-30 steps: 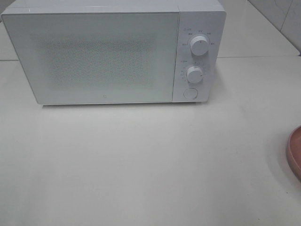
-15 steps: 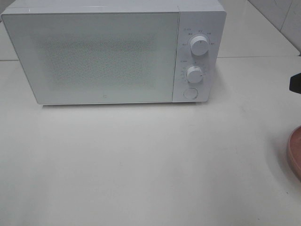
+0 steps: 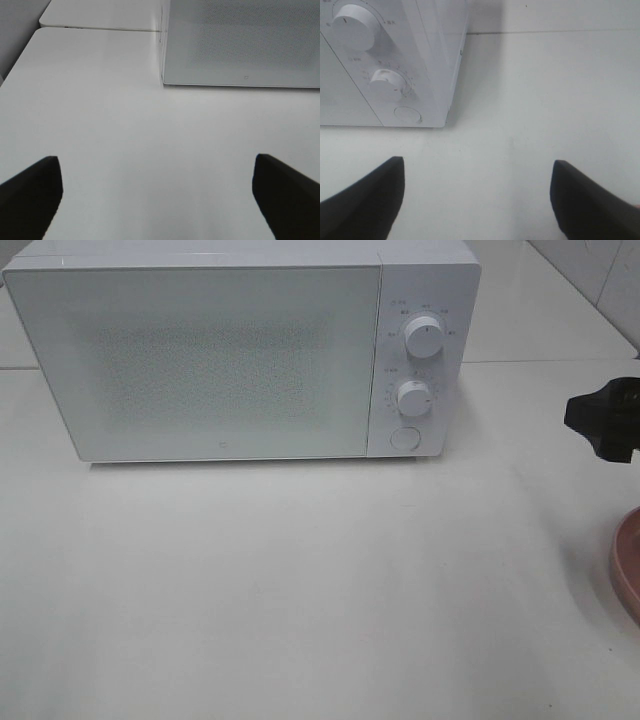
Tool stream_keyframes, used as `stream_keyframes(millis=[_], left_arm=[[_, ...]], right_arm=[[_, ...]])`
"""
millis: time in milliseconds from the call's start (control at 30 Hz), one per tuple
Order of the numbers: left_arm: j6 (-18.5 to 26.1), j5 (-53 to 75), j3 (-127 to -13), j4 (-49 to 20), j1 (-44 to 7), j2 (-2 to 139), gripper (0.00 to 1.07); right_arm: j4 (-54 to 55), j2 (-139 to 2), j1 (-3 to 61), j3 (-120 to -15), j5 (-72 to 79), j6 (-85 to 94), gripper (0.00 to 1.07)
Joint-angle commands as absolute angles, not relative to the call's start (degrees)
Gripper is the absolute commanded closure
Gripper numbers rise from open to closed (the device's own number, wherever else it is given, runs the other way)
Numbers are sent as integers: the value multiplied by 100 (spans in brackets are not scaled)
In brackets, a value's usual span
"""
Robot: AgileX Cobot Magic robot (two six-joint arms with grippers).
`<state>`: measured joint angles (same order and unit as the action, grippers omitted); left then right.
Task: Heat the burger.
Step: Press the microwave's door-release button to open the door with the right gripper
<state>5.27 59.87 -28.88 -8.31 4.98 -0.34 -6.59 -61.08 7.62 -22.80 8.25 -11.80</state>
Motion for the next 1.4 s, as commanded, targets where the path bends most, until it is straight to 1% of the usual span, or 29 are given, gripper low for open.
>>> stream_keyframes(millis=[33,167,300,433,567,667,700,733,800,833,900,933,1000,1100,1133,1167,1200,1267,1367,1400], left_arm=[[504,5942,-2888,-871,476,-149,9],[504,5942,-2888,-871,476,-149,9],[504,5942,-2888,-871,476,-149,9],[504,5942,-2888,-865,476,-149,9],[504,5942,-2888,-865,476,-149,9],[504,5942,-2888,-865,476,-149,9],[504,5942,-2888,-865,476,-149,9],[504,5942,-2888,-865,476,-149,9],[504,5942,-2888,-865,476,-149,9],[504,5942,-2888,-865,476,-149,9],[504,5942,-2888,-865,476,-149,9],[504,5942,-2888,-865,476,-149,9],[504,5942,-2888,-865,476,-149,9],[504,5942,-2888,-865,476,-149,9],[504,5942,-2888,-865,476,-149,9],[504,5942,-2888,-865,476,-149,9],[504,5942,-2888,-865,476,-149,9],[504,5942,-2888,-865,476,-149,9],[504,5942,-2888,-865,476,-149,9],[504,5942,-2888,-865,476,-149,9]], right_arm=[[-705,-6199,739,-2045,1667,-1157,33],[-286,-6371,739,-1770,2469,-1049,33],[0,-6411,739,-1650,2699,-963,33],[510,-6411,739,-1501,3042,-665,33],[630,-6411,745,-1392,3226,-625,33],[670,-6411,934,-1324,3415,-527,33],[670,-6480,1134,-1324,3478,-367,33],[670,-6480,1134,-1324,3478,-367,33],[733,-6721,1415,-1324,3581,-34,33],[733,-6721,1415,-1324,3581,-34,33],[1037,-7042,1702,-1324,3718,246,33],[1037,-7042,1702,-1324,3718,246,33],[1702,-7460,2200,-1324,4039,859,33],[1925,-7557,2349,-1324,4154,1054,33],[2384,-7712,2647,-1324,4400,1427,33],[2647,-7804,2813,-1324,4549,1616,33],[2647,-7804,2813,-1324,4549,1616,33],[3627,-8102,3484,-1335,5174,2212,33],[3867,-8165,3667,-1335,5346,2320,33],[4274,-8285,3976,-1335,5638,2395,33]])
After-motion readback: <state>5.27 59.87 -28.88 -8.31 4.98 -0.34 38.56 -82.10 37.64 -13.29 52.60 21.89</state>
